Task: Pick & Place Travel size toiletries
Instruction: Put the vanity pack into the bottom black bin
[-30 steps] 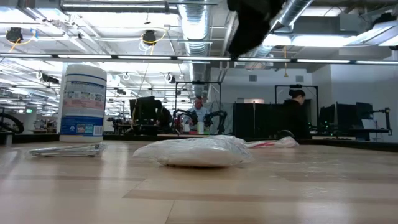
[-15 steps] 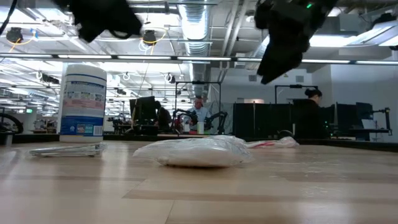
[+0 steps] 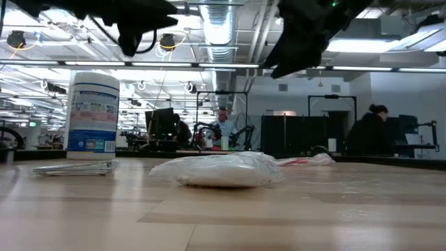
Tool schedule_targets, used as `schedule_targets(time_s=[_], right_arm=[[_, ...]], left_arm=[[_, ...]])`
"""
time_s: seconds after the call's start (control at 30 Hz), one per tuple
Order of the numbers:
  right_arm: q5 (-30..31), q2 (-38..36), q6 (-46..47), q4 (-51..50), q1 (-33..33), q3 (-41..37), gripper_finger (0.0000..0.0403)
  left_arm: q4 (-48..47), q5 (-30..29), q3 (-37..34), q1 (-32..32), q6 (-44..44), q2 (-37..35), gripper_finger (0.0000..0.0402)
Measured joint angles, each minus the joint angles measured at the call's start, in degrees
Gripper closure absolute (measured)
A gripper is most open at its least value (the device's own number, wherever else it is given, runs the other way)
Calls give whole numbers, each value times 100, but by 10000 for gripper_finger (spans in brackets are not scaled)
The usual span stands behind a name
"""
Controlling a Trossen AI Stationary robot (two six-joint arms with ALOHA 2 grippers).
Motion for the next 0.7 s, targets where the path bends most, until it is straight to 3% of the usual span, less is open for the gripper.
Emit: schedule_targets(time_s=[0.17,0.4,0.7], right_arm=[[168,505,161,287,-331,74,127],[68,1212,-815,174,-1108,197,128],[4,2309,-32,169,-1376,505,144]], left_arm=[[78,310,-94,30,-35,-15,317],[102,330,-94,-134,-37,-15,317],[116,330,-94,-168,8,-13,317]])
